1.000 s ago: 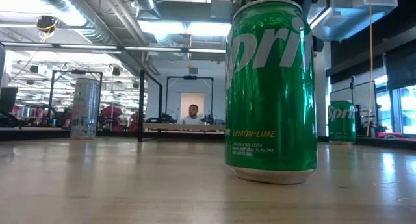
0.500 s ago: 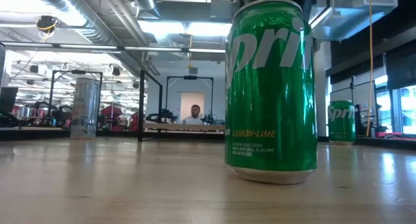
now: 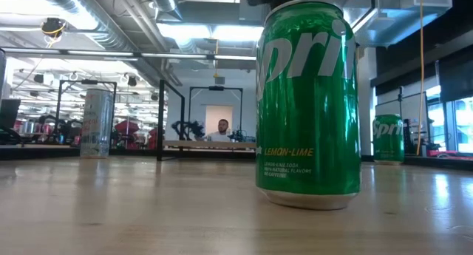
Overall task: Place canned beverage on shelf
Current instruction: Put the red soda on the shelf aligned with the other red soda can
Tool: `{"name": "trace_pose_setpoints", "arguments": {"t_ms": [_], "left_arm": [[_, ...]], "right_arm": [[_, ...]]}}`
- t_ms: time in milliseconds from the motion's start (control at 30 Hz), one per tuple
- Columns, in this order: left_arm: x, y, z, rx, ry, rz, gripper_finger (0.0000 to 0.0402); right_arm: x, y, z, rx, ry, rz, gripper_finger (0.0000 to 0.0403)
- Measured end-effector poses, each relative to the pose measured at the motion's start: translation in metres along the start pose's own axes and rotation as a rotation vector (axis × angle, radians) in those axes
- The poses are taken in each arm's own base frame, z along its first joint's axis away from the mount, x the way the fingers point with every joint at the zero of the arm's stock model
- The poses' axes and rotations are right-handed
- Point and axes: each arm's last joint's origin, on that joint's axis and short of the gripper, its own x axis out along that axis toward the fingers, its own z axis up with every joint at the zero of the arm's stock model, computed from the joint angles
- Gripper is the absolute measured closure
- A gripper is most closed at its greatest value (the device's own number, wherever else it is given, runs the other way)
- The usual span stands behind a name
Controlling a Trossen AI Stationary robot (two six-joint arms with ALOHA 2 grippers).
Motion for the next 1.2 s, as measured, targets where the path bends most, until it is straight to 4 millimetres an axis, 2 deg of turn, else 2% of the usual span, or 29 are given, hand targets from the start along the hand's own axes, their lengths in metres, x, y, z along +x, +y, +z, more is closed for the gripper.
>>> {"name": "trace_pose_setpoints", "arguments": {"t_ms": [267, 467, 667, 833, 1200], "left_arm": [[0.000, 0.000, 0.000, 0.000, 0.000, 0.000, 0.0104], [0.000, 0.000, 0.000, 0.000, 0.000, 0.001, 0.0104], [0.000, 0.000, 0.000, 0.001, -0.004, 0.007, 0.0104], [0.000, 0.001, 0.000, 0.001, -0.011, 0.017, 0.0104], [0.000, 0.000, 0.001, -0.001, -0.014, 0.015, 0.0104]], "right_arm": [[0.021, -0.065, 0.006, -0.048, -0.038, -0.064, 0.0140], [0.034, -0.098, -0.002, -0.085, -0.009, -0.054, 0.0140], [0.051, -0.115, -0.009, -0.070, -0.011, -0.023, 0.0140], [0.064, -0.121, -0.014, -0.050, -0.019, -0.012, 0.0140], [0.072, -0.127, -0.019, -0.048, -0.019, -0.007, 0.0140]]}}
